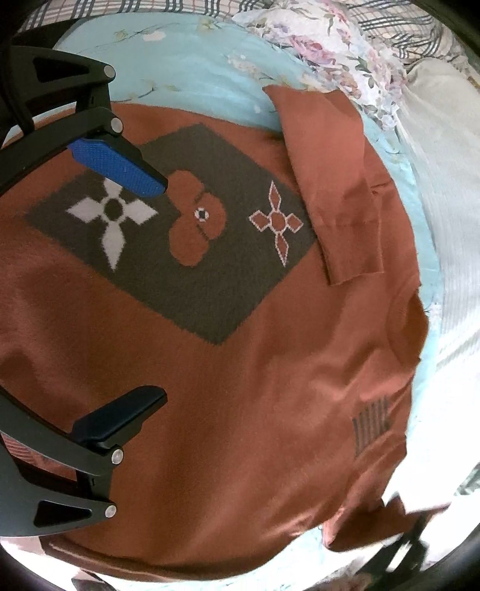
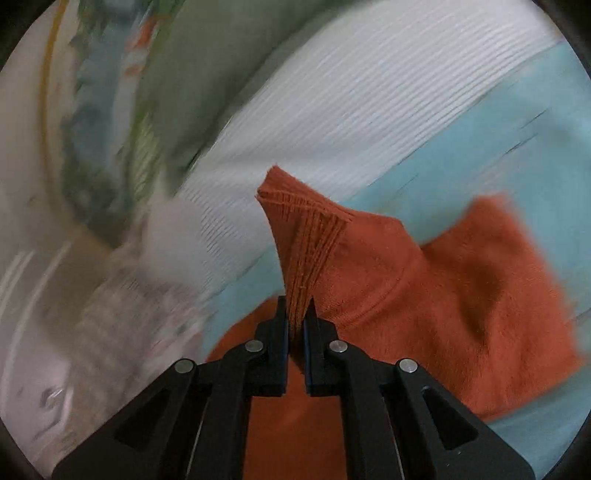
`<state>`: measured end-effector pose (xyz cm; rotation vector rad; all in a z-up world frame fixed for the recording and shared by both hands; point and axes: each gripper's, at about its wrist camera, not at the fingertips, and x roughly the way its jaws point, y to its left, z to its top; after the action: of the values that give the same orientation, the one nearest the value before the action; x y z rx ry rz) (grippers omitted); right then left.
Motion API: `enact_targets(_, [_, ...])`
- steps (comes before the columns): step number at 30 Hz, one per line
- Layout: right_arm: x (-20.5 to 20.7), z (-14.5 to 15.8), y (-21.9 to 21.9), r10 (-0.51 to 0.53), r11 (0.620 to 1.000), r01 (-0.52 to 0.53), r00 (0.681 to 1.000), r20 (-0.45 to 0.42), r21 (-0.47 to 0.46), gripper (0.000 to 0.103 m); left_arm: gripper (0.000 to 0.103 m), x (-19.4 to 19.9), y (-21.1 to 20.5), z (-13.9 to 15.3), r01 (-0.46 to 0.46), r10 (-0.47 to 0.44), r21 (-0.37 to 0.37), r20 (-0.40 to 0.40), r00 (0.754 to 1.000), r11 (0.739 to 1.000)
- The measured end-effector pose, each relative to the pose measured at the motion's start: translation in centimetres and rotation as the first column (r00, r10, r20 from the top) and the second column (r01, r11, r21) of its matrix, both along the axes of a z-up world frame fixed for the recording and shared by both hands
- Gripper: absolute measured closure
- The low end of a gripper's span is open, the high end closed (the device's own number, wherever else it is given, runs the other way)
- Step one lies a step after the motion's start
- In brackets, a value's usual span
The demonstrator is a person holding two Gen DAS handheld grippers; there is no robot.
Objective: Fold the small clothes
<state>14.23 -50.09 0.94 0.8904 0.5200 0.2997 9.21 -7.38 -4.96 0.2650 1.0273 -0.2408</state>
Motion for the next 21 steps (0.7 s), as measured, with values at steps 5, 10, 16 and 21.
enact_targets(5, [5.3, -1.9, 12.4, 0.233, 0.971, -0.231, 0.971, -0.043, 0.058, 0.096, 0.001, -0.4, 2.0, 0.9, -0.035, 0.036, -0.048, 0.022, 0.999, 0.998])
enact_targets(10, [8.3, -4.7, 21.3, 0.345, 0.938, -0.337, 0.930, -0.123, 0.087, 0.096, 0.001, -0.3, 4.6, 1.0, -0.089, 0.092, -0.099, 0.023, 0.995, 0.991])
enact_targets(16, [10.1, -7.9, 26.4, 0.406, 0.912, -0.388, 0.899, -0.162, 0.132, 0.096, 0.001, 1.1, 6.1, 1.1, -0.108, 0.111, -0.192, 0.004, 0.994, 0.975])
enact_targets(21, [11.5, -9.0, 29.2, 0.460, 0.885, -0.435, 0.872, -0.168, 0.169, 0.096, 0.001, 3.1, 6.2, 1.0, -0.102, 0.107, -0.258, 0.003, 0.994, 0.961])
